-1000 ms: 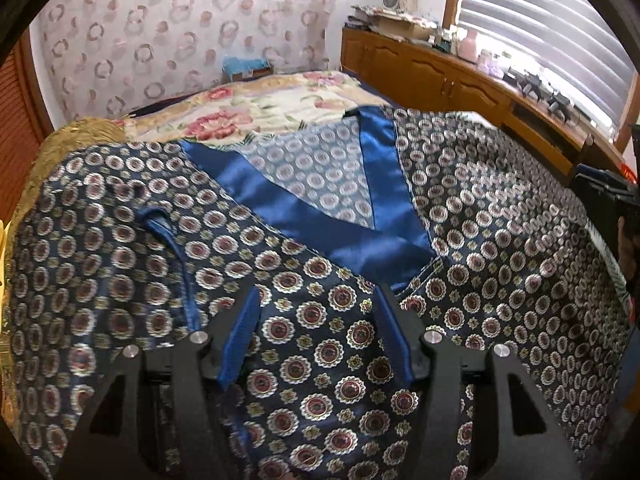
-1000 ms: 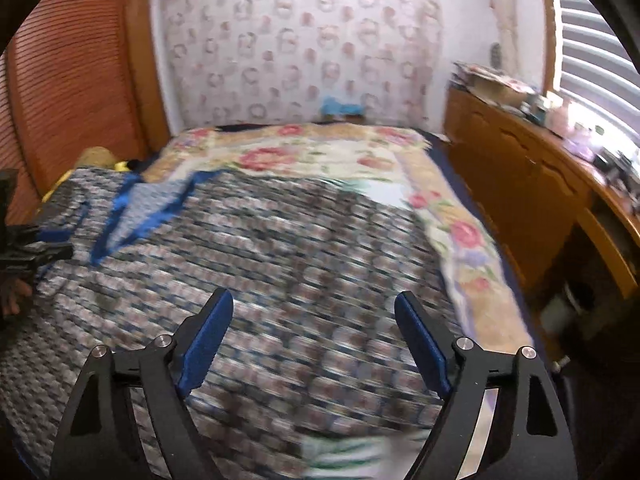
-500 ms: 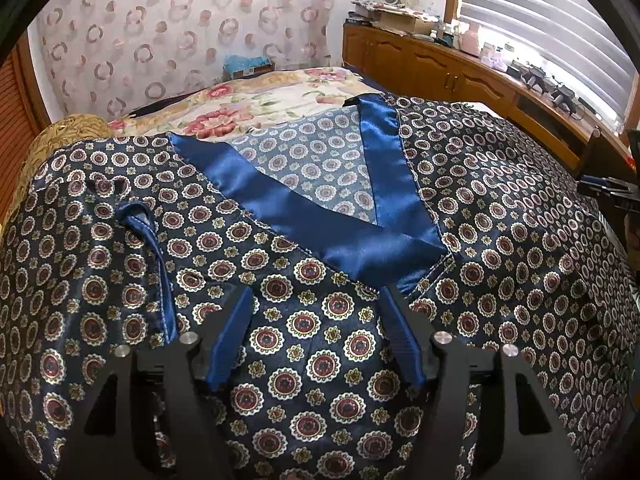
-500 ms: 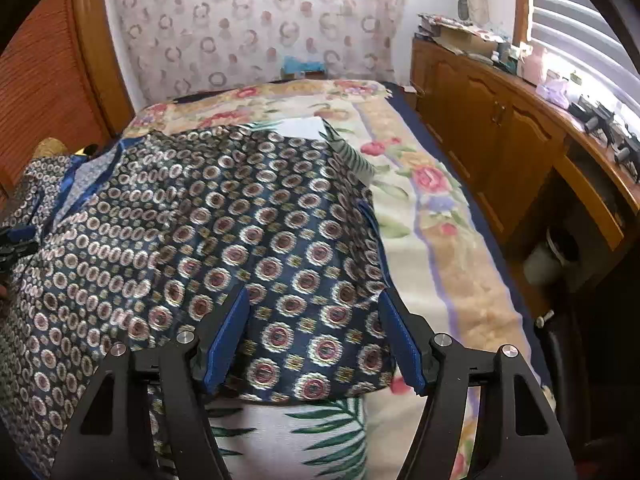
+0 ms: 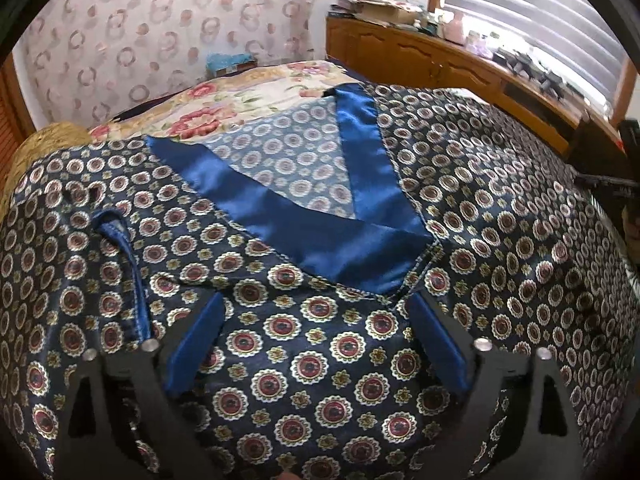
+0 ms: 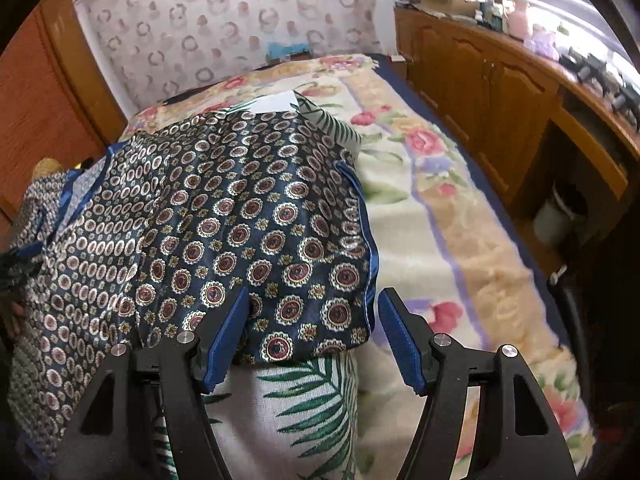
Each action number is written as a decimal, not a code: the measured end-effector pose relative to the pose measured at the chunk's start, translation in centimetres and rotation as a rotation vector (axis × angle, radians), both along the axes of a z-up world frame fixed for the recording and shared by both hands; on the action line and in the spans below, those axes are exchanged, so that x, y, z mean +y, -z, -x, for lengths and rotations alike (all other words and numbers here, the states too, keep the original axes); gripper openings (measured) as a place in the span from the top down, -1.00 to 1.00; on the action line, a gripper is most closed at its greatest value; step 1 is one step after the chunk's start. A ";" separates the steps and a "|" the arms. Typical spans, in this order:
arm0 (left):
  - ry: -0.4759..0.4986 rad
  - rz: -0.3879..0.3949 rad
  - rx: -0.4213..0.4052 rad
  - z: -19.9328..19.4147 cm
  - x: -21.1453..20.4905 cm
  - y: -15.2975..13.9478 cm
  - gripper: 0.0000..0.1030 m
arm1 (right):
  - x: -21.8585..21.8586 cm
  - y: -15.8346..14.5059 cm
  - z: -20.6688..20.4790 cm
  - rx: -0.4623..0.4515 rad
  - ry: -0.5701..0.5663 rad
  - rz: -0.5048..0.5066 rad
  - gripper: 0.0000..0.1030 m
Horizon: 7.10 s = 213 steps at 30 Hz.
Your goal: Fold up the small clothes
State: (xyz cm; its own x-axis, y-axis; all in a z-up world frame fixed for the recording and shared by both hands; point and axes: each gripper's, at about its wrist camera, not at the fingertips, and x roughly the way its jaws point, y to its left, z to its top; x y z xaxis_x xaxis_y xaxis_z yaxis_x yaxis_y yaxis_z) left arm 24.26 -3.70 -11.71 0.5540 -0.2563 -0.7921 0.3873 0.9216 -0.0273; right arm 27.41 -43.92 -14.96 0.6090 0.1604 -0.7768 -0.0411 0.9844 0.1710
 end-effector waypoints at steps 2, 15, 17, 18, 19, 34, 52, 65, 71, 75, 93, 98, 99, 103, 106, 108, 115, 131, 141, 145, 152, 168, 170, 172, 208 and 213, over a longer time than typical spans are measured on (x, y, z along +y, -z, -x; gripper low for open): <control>0.000 0.008 0.004 -0.1 0.1 0.0 -0.86 | -0.2 0.0 0.1 0.004 0.004 -0.022 -0.23; 0.000 0.009 0.002 -0.1 0.0 0.1 -0.90 | 3.2 -2.3 0.5 -0.049 -0.051 0.132 0.85; -0.015 0.010 -0.007 -0.1 0.2 0.0 -0.90 | 4.2 -3.0 0.5 -0.074 -0.067 0.159 0.86; -0.024 0.010 -0.018 0.1 0.4 -0.1 -0.90 | 5.0 -3.7 0.6 -0.098 -0.082 0.167 0.87; -0.026 0.016 -0.028 0.2 0.5 -0.3 -0.90 | 5.5 -4.1 0.6 -0.112 -0.094 0.169 0.87; -0.091 0.078 -0.192 2.0 2.6 -3.2 -0.90 | 16.0 -2.9 -0.5 -0.117 -0.313 0.114 0.87; -0.104 0.090 -0.225 2.9 3.1 -3.8 -0.90 | 14.3 -4.8 -2.7 -0.160 -0.217 0.145 0.12; -0.109 0.069 -0.218 2.7 2.8 -3.3 -0.90 | 11.8 -2.4 -10.2 -0.100 -0.167 0.058 0.85; -0.116 0.066 -0.219 2.6 2.9 -3.2 -0.90 | 15.9 -4.2 -10.3 -0.155 -0.299 0.046 0.89; -0.125 0.071 -0.220 2.5 3.1 -3.1 -0.90 | 18.2 -5.1 -10.2 -0.170 -0.378 0.011 0.82; -0.224 0.068 -0.218 2.5 6.9 -5.9 -0.90 | 11.7 -1.7 -15.7 -0.099 -0.234 0.158 0.10; -0.280 0.052 -0.210 2.5 10.3 -7.1 -0.90 | 12.0 -0.7 -16.6 -0.090 -0.239 0.169 0.09; -0.290 0.054 -0.209 2.4 11.2 -7.4 -0.90 | 12.1 -0.6 -16.5 -0.096 -0.240 0.171 0.09; -0.332 0.060 -0.197 1.7 14.6 -8.2 -0.90 | 12.0 -0.5 -16.5 -0.097 -0.242 0.162 0.08; -0.362 0.065 -0.183 0.8 16.8 -8.5 -0.90 | 12.1 -0.5 -16.5 -0.095 -0.245 0.158 0.06; -0.372 0.062 -0.168 -0.1 17.9 -8.6 -0.89 | 12.2 -0.5 -16.6 -0.094 -0.245 0.162 0.05; -0.376 0.077 -0.081 -3.1 20.3 -7.0 -0.38 | 12.2 -0.5 -16.6 -0.095 -0.244 0.161 0.05; -0.416 0.086 0.049 -6.5 23.1 -3.7 0.29 | 12.3 -0.5 -16.6 -0.095 -0.244 0.161 0.05; -0.383 0.085 -0.025 -5.2 21.6 -6.1 1.00 | 12.1 -0.6 -17.0 -0.043 -0.325 -0.052 0.95; -0.365 0.081 -0.120 -3.0 20.0 -9.0 1.00 | 14.2 -1.6 -16.1 -0.086 -0.373 0.038 0.98; -0.300 0.101 -0.226 1.5 17.2 -12.3 1.00 | 15.3 -6.0 -12.4 -0.240 -0.378 0.058 0.99; -0.286 0.141 -0.334 15.5 14.2 -11.3 1.00 | 14.7 -9.5 -0.1 -0.404 -0.382 0.102 1.00; -0.312 0.168 -0.328 17.5 15.0 -10.3 1.00 | 13.9 -9.3 1.7 -0.411 -0.375 0.078 1.00; -0.332 0.194 -0.315 19.1 15.5 -9.3 1.00 | 13.1 -8.8 3.6 -0.410 -0.366 0.062 1.00; -0.448 0.141 -0.283 26.1 21.0 -9.8 0.13 | 7.0 -6.7 14.5 -0.336 -0.272 0.127 0.22; -0.401 0.107 -0.207 21.8 20.7 -8.7 -0.12 | 7.7 -5.7 11.2 -0.305 -0.277 0.124 -0.02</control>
